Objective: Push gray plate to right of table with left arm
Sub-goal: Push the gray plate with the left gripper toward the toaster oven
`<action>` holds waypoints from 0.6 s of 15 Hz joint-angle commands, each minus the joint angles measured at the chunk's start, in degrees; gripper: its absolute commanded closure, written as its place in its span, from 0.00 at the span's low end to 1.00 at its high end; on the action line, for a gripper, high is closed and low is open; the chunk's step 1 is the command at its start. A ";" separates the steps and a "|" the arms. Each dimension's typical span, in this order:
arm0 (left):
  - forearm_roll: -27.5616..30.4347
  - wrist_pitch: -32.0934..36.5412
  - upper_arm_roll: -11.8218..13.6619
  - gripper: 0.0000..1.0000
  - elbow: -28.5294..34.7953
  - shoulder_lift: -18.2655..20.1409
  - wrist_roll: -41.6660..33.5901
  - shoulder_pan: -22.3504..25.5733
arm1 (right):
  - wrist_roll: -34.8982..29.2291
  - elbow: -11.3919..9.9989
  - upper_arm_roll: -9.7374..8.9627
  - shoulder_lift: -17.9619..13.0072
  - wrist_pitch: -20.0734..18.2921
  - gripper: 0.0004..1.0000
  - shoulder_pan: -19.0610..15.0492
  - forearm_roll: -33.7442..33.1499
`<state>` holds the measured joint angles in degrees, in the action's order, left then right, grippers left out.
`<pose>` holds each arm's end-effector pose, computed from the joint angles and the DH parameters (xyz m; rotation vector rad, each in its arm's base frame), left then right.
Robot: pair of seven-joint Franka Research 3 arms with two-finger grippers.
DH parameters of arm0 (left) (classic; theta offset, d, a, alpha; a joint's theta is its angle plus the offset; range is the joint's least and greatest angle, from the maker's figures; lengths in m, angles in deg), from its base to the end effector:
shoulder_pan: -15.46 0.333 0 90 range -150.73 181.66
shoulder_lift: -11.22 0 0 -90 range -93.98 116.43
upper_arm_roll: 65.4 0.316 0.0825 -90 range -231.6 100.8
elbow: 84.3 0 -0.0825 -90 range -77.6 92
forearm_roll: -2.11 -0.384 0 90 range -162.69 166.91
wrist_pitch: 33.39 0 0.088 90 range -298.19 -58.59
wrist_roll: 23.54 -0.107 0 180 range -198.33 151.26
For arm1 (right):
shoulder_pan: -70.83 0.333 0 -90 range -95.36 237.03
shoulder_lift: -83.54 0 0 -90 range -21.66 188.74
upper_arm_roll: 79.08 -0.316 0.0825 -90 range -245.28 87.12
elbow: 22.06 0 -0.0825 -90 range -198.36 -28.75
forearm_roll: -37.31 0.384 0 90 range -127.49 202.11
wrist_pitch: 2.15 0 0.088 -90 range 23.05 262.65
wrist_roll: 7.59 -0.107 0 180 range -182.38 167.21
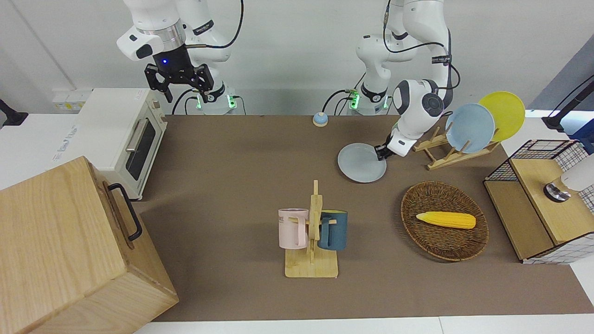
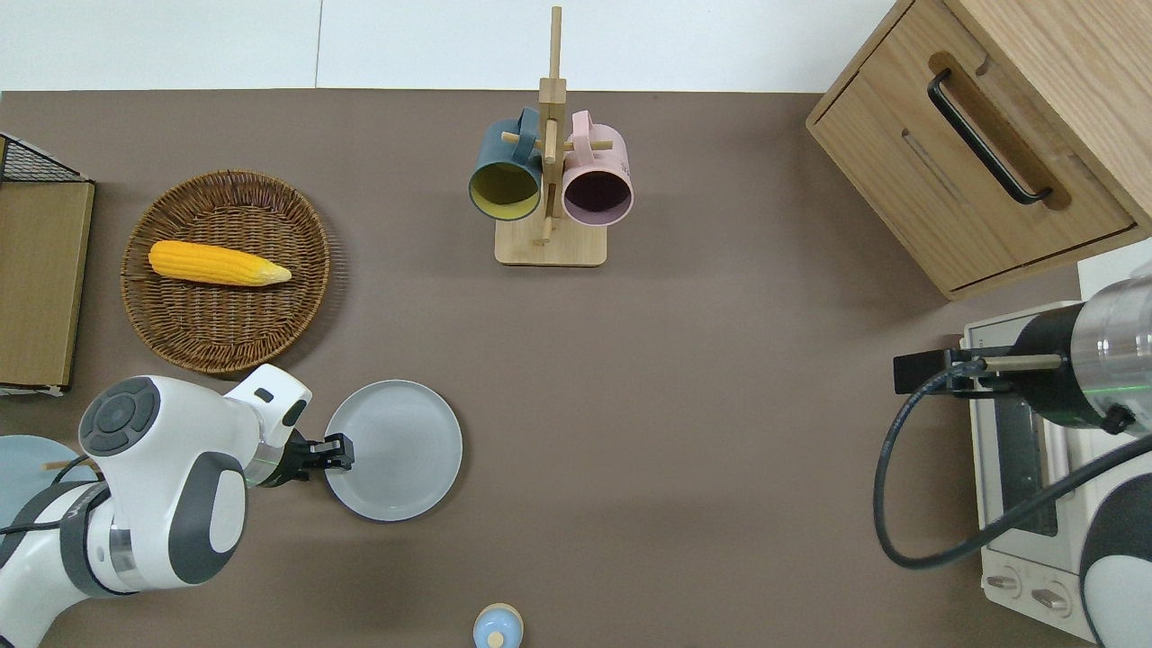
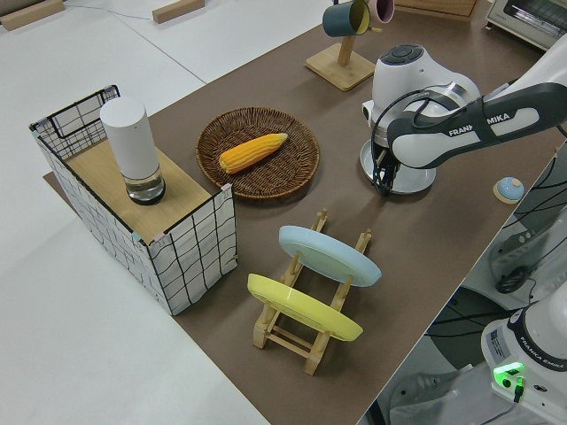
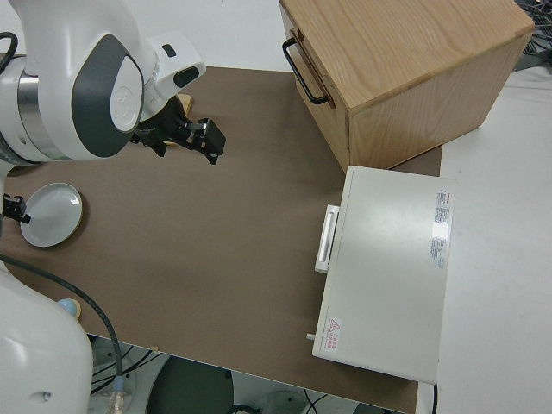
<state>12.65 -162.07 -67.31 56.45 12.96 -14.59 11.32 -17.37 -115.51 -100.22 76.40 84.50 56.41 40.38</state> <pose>0.4517 -0.0531 0.2949 3.0080 0.2697 -0.2961 0.5061 0.0788 0.6527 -3.1323 0.0830 0.0057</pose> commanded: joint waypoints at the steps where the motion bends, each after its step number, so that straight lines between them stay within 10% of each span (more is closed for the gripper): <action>1: 0.80 -2.02 -0.02 0.98 1.37 0.28 0.64 -0.43 | -0.59 -1.56 -0.83 -1.57 0.01 0.00 -1.40 1.23; 9: 0.80 -2.45 -3.70 1.00 1.37 0.20 7.39 -0.43 | -0.59 -1.56 -0.83 -1.57 0.01 0.00 -1.40 1.23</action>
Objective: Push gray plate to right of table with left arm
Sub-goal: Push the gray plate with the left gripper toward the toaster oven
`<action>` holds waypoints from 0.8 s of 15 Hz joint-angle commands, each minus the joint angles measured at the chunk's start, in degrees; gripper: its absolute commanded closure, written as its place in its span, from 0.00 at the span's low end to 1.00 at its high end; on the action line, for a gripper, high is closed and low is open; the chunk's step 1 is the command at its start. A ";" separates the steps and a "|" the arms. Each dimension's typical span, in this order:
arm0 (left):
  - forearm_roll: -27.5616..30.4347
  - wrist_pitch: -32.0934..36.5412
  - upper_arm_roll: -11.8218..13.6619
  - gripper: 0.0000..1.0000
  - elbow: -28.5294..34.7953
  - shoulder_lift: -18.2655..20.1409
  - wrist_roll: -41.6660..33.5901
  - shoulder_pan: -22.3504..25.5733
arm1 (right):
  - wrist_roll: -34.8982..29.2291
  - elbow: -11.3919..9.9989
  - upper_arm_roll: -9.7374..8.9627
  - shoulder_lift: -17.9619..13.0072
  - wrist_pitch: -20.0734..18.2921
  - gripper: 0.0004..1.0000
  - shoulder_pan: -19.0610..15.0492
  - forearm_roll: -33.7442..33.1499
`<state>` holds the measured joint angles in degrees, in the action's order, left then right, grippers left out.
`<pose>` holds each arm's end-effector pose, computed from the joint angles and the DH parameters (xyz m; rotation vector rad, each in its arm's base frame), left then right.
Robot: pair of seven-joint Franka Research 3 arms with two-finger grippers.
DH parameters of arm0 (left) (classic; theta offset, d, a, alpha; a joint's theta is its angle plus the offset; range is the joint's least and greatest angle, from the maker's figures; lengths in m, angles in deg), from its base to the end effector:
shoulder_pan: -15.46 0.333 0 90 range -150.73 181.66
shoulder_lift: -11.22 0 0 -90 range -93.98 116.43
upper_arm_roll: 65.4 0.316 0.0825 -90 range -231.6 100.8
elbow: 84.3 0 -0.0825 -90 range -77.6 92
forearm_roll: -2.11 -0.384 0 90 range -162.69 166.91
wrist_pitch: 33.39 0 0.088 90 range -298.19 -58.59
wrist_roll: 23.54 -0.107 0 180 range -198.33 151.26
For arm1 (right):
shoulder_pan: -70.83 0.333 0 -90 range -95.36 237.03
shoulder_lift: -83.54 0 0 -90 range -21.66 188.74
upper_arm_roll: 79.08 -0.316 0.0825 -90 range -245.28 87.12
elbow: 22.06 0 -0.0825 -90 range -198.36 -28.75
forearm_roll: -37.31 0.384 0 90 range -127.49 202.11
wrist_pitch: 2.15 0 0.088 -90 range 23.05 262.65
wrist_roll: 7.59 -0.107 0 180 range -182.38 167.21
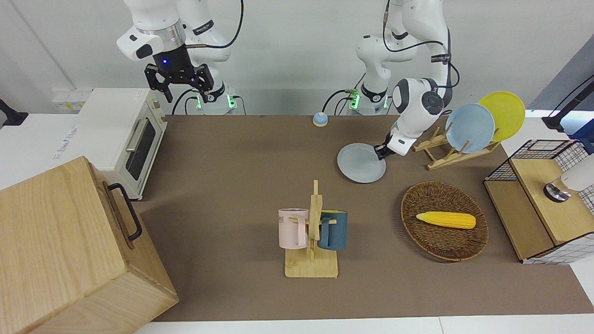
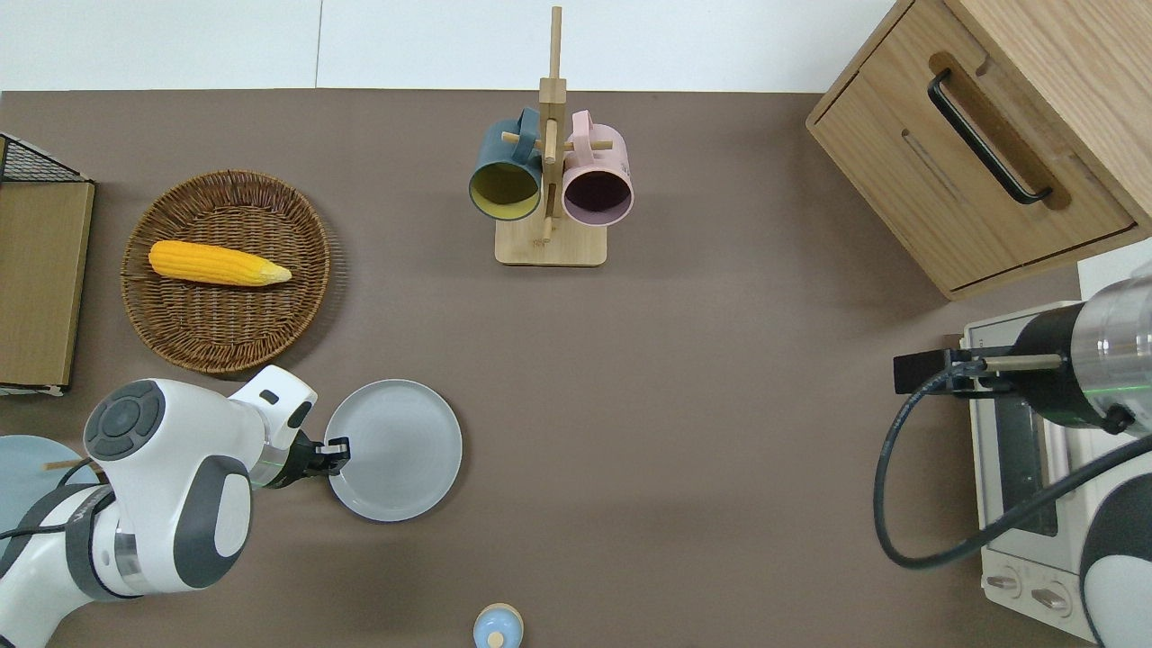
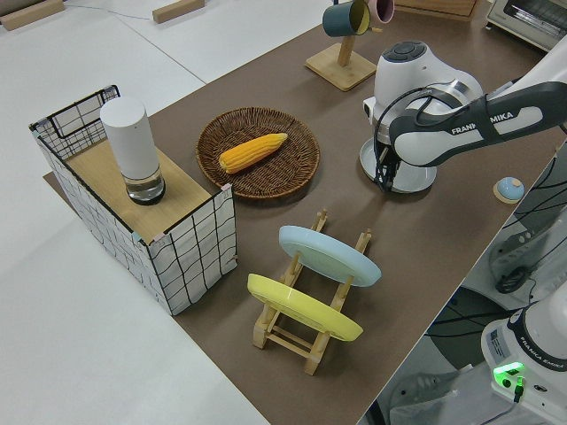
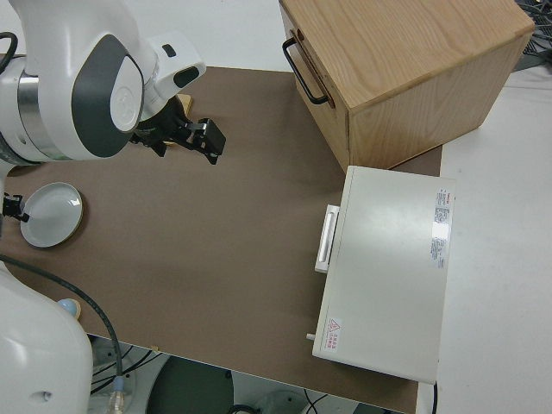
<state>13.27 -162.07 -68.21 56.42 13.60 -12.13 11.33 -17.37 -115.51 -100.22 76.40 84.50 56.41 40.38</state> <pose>0.4514 -0.0604 0.3002 3.0005 0.3208 -0.2846 0.5061 0.0788 0.6527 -3.1323 0.0830 0.0057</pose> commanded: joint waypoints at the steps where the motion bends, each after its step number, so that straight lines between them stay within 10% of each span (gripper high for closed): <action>1: 0.18 -2.54 -3.77 1.00 1.40 -0.44 6.34 -0.44 | -0.59 -1.56 -0.83 -1.57 0.01 0.00 -1.40 1.23; 12: 4.92 -6.93 -13.45 1.00 1.31 -1.58 20.23 -4.12 | -0.67 -1.56 -0.83 -1.57 -0.07 0.00 -1.40 1.23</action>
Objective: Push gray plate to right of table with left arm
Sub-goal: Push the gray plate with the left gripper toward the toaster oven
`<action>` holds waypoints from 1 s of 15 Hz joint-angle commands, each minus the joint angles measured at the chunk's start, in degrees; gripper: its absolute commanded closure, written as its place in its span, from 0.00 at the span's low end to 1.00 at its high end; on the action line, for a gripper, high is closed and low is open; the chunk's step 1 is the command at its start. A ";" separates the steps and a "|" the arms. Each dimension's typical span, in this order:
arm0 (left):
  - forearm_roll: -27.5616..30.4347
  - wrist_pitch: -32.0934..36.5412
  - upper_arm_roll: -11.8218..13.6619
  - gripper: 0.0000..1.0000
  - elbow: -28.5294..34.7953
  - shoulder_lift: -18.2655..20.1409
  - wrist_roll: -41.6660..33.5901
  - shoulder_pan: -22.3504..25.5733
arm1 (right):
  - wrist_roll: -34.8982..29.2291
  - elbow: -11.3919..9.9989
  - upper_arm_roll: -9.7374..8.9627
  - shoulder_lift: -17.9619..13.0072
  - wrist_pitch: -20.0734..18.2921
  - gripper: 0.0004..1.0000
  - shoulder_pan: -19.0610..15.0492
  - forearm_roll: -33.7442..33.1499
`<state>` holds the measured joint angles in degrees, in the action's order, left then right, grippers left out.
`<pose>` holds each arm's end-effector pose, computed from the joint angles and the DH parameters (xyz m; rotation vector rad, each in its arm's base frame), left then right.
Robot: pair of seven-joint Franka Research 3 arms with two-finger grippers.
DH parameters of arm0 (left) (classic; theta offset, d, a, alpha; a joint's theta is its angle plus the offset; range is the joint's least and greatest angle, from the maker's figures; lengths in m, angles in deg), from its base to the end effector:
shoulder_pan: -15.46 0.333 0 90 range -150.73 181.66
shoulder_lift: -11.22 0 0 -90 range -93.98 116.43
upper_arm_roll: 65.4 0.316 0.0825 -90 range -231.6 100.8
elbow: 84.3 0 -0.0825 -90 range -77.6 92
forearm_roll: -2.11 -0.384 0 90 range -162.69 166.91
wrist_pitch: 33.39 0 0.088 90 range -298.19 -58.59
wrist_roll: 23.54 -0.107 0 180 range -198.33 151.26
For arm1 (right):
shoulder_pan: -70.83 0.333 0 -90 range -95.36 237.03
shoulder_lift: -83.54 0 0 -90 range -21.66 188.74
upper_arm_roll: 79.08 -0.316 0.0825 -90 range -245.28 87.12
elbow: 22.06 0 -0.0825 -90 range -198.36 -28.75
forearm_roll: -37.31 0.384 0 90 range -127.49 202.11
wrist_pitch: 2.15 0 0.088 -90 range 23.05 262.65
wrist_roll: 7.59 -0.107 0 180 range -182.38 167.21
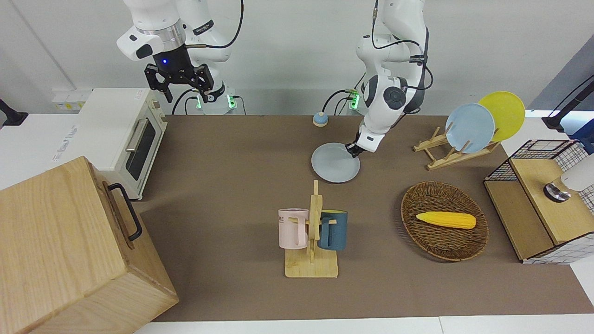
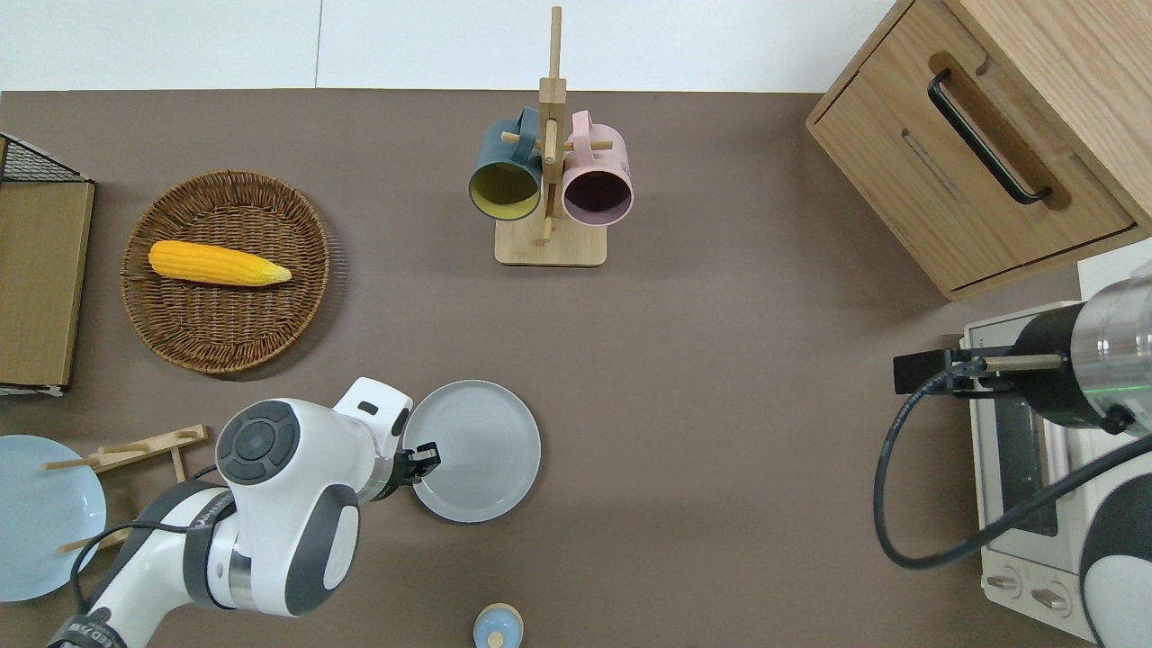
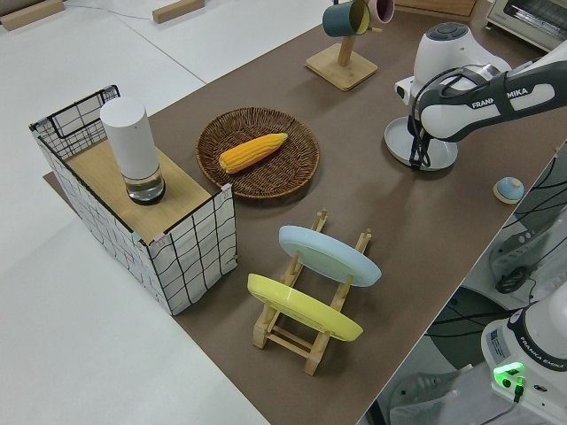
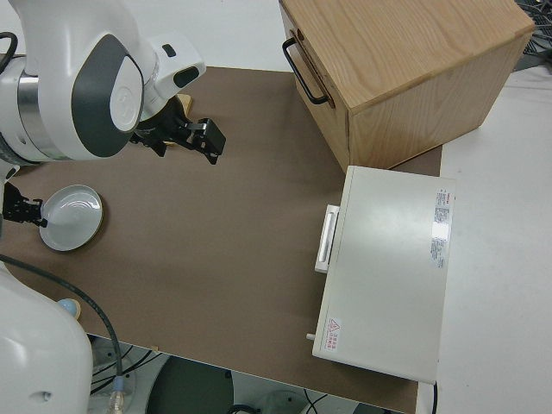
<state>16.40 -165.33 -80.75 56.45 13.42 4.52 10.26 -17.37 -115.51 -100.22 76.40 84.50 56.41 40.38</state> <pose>0.4308 -0.1666 0.3020 2.9909 0.4670 -0.2625 0.5061 0.0788 0.6527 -3.1323 0.0830 0.0057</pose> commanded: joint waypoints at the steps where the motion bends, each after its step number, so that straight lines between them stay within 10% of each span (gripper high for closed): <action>1: 2.32 -4.55 -1.00 1.00 1.28 -1.84 4.28 -4.27 | -0.59 -1.56 -0.83 -1.57 0.01 0.00 -1.40 1.23; 15: 6.45 -15.19 0.14 1.00 -1.53 -7.74 14.92 -20.01 | -0.67 -1.56 -0.83 -1.57 0.01 0.00 -1.40 1.23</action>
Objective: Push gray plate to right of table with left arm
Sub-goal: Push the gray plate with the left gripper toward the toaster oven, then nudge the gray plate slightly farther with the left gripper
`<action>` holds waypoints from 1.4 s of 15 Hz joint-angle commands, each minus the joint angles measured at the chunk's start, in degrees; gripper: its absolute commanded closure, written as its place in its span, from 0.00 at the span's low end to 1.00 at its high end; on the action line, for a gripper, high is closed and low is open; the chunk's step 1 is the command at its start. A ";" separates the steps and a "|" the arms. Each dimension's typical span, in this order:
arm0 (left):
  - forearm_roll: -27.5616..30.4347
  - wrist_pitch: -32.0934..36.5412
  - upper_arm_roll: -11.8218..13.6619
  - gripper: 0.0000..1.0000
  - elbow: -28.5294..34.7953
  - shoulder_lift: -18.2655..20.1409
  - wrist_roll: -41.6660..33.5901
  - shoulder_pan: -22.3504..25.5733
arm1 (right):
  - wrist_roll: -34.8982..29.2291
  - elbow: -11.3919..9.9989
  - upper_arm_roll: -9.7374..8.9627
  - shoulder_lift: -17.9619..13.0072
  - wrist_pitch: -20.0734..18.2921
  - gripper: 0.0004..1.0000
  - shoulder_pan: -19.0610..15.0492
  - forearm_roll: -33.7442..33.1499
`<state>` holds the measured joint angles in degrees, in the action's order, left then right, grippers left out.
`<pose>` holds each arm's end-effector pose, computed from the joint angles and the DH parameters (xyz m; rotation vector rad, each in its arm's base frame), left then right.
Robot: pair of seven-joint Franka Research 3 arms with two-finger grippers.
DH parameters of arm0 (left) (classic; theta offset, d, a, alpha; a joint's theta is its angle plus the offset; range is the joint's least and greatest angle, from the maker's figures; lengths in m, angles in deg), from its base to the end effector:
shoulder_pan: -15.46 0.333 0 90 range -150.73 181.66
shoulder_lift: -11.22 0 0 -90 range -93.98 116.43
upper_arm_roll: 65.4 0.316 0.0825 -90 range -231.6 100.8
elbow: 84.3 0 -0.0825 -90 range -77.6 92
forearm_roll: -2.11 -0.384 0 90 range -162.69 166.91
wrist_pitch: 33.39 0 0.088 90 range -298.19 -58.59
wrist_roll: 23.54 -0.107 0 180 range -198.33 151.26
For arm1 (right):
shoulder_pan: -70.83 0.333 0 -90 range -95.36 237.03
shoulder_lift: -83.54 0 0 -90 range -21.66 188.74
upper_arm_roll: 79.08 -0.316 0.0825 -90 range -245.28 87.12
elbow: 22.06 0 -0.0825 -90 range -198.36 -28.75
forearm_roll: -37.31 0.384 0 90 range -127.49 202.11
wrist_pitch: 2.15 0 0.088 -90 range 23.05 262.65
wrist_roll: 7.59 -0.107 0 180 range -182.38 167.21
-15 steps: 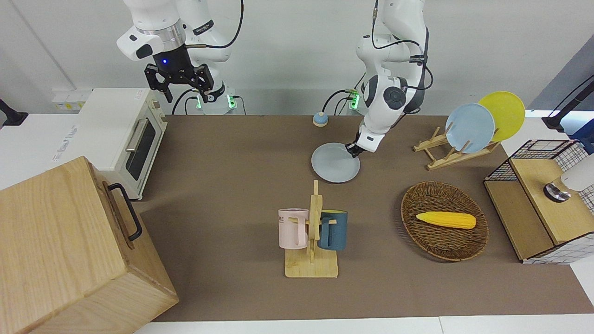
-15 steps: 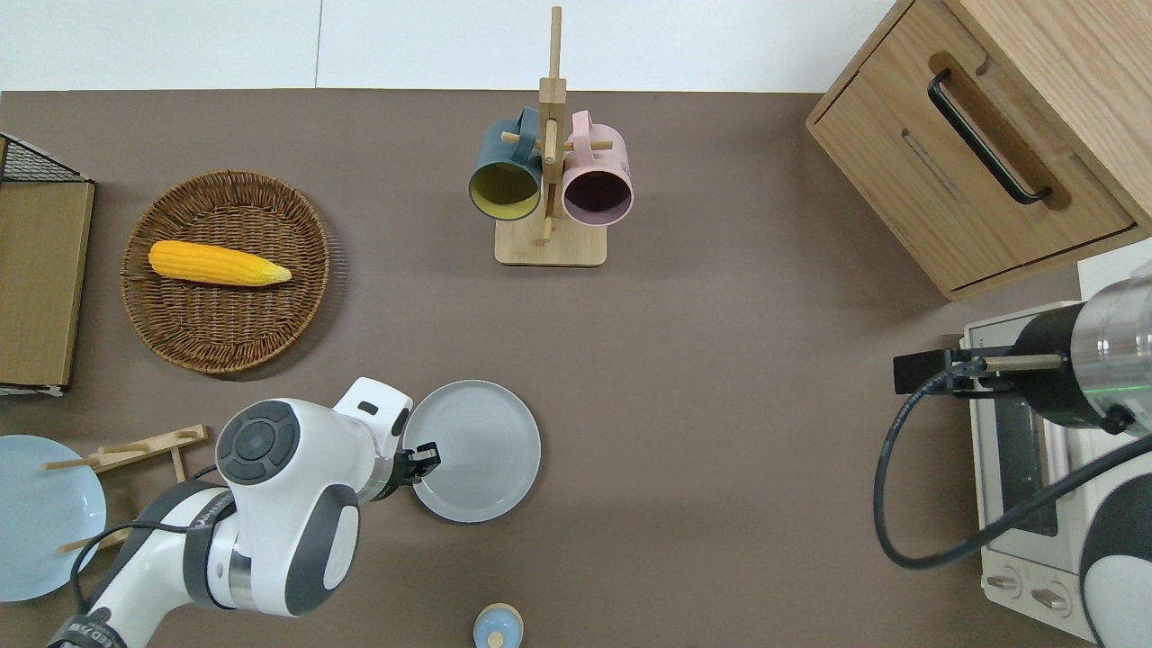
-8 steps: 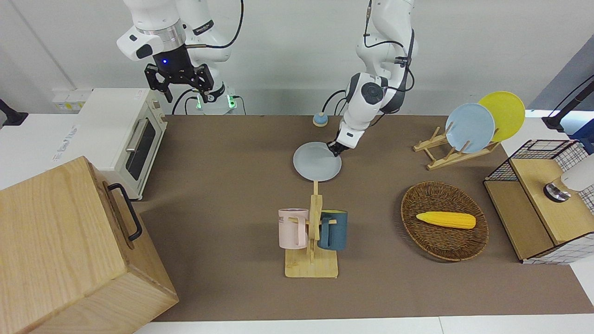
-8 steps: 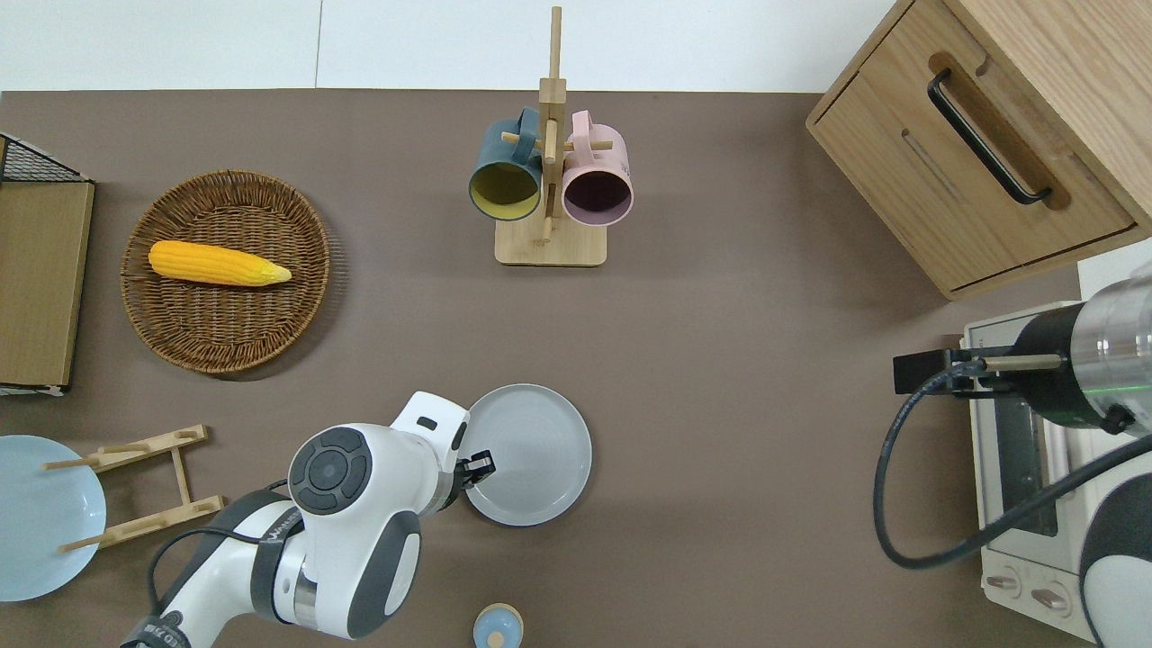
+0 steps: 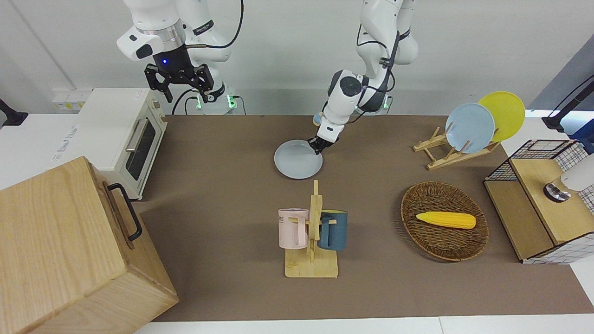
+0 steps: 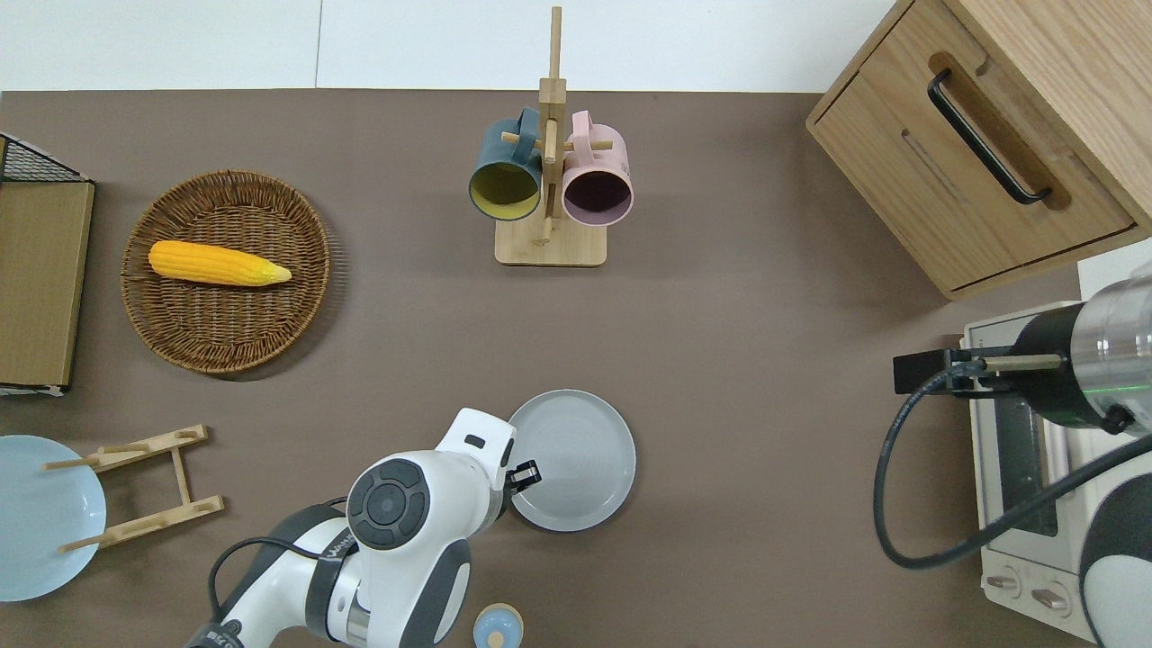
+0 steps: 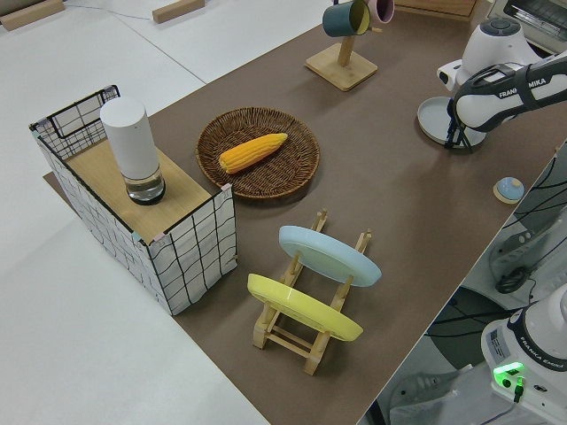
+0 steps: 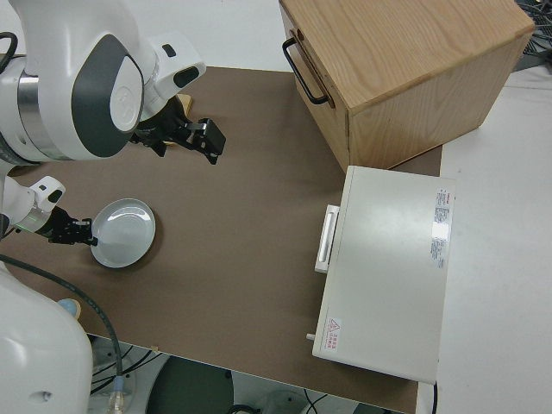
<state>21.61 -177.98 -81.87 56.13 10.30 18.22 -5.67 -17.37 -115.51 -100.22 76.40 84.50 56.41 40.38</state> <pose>0.3864 -0.2937 0.2974 2.8983 0.5058 -0.1335 0.5061 0.0788 0.6527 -3.1323 0.0830 0.0057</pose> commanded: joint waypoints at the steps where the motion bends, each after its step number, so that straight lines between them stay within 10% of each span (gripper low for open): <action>1: 1.59 -2.54 2.05 1.00 -1.73 -4.88 1.22 -5.39 | -0.67 -1.56 -0.83 -1.57 0.01 0.00 -1.40 1.23; 21: 5.82 -7.90 3.90 1.00 -10.26 -13.14 3.59 -13.84 | -0.59 -1.56 -0.83 -1.57 0.01 0.00 -1.40 1.23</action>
<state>26.26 -183.56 -78.56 47.78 2.11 21.28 -17.33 -17.37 -115.51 -100.22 76.40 84.50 56.41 40.38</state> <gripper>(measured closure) 0.965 0.004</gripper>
